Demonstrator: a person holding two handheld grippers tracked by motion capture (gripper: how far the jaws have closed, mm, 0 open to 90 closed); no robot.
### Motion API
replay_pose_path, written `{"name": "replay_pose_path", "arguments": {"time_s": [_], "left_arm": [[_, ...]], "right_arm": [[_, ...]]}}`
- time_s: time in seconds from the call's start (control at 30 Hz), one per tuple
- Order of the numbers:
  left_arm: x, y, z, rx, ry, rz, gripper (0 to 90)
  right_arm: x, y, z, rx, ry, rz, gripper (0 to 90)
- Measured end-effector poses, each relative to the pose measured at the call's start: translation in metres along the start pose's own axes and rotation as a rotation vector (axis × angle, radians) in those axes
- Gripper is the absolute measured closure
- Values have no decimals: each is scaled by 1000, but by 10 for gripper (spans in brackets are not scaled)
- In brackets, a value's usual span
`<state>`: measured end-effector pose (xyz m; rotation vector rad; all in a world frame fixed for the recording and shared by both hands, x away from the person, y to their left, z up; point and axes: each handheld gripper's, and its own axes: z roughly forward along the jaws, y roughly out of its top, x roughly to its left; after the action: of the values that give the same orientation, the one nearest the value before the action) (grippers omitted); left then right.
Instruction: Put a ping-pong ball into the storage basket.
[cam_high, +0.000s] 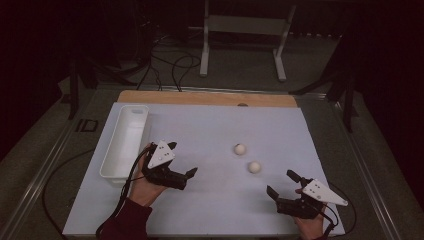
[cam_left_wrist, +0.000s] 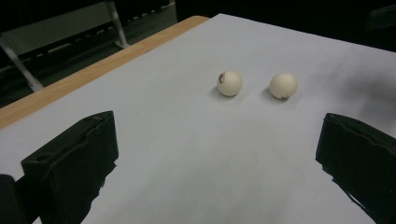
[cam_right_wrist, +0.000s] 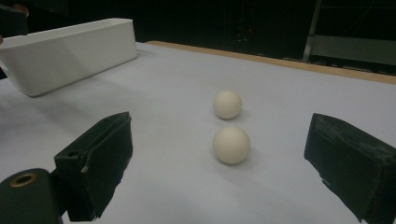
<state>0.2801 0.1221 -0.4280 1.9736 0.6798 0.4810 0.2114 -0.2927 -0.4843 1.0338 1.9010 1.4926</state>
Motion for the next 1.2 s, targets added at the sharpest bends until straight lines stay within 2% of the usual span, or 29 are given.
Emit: {"name": "replay_pose_path", "arguments": {"time_s": [1.2], "left_arm": [[-8, 17, 24, 15, -48, 5, 0]], "right_arm": [[-1, 0, 0, -3, -2, 2, 74]]}}
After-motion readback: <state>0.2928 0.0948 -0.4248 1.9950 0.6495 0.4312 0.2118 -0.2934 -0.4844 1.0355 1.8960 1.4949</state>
